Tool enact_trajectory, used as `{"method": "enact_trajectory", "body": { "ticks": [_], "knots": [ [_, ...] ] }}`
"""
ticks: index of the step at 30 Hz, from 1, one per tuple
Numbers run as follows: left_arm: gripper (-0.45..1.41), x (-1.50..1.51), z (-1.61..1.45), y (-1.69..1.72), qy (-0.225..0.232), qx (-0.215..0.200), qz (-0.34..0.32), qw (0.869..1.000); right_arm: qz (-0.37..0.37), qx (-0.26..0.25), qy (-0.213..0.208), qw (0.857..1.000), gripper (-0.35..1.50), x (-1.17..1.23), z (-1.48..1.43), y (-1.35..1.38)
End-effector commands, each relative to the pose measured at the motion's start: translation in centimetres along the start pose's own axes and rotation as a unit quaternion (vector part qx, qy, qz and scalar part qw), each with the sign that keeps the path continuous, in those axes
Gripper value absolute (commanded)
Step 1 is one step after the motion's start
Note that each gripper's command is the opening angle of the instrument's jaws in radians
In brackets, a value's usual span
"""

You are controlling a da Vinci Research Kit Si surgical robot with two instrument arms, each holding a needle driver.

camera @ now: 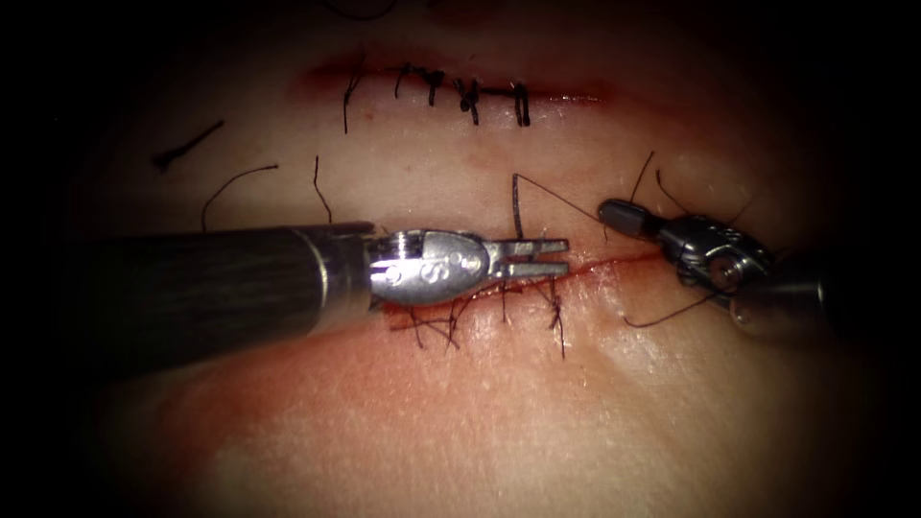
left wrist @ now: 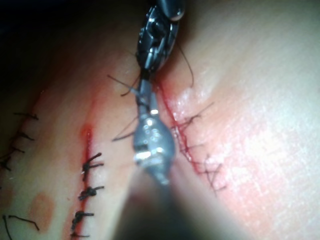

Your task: Wound Closure

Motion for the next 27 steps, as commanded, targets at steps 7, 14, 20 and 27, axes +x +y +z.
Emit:
{"method": "enact_trajectory", "body": {
  "ticks": [7,14,20,27],
  "knots": [
    [-0.45,-0.27,0.16,-0.6,-0.018,0.03,-0.048,0.998,-0.015,0.003,0.003,1.0,-0.35,-0.17,-0.13,-0.21],
    [-0.45,-0.52,0.3,-1.11,-0.027,0.048,-0.061,0.997,-0.025,0.005,0.007,1.0,-0.35,-0.31,-0.17,-0.29],
    [-0.45,-0.58,0.41,-1.73,-0.03,0.065,-0.075,0.995,-0.031,0.009,0.008,0.999,-0.35,-0.47,-0.18,-0.33],
    [-0.45,-0.61,0.47,-2.38,-0.033,0.079,-0.068,0.994,-0.047,0.018,0.006,0.999,-0.35,-0.78,-0.26,-0.44]
  ]
}}
